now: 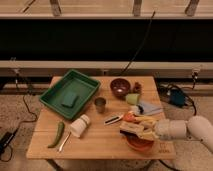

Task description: Place eraser in red bowl

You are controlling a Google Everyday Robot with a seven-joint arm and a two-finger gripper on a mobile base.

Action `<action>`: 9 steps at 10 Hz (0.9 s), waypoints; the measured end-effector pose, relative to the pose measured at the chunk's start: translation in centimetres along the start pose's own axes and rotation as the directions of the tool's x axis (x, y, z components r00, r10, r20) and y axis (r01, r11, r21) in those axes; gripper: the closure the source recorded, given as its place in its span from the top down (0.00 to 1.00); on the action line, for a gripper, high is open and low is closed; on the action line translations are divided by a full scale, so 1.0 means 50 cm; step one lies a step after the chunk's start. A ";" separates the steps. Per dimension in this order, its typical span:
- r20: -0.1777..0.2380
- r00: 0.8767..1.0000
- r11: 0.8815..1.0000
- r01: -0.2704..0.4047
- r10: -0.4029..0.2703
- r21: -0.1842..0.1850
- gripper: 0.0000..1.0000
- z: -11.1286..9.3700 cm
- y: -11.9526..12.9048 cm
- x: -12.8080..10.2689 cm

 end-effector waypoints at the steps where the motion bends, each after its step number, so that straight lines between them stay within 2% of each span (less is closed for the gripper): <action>1: -0.006 1.000 1.000 0.004 -0.004 -0.004 0.78 0.005 -0.001 0.004; 5: -0.038 0.999 1.000 -0.006 0.005 -0.011 0.80 0.019 -0.003 0.015; 9: -0.073 0.997 1.000 -0.023 0.023 -0.002 0.80 0.028 -0.010 0.021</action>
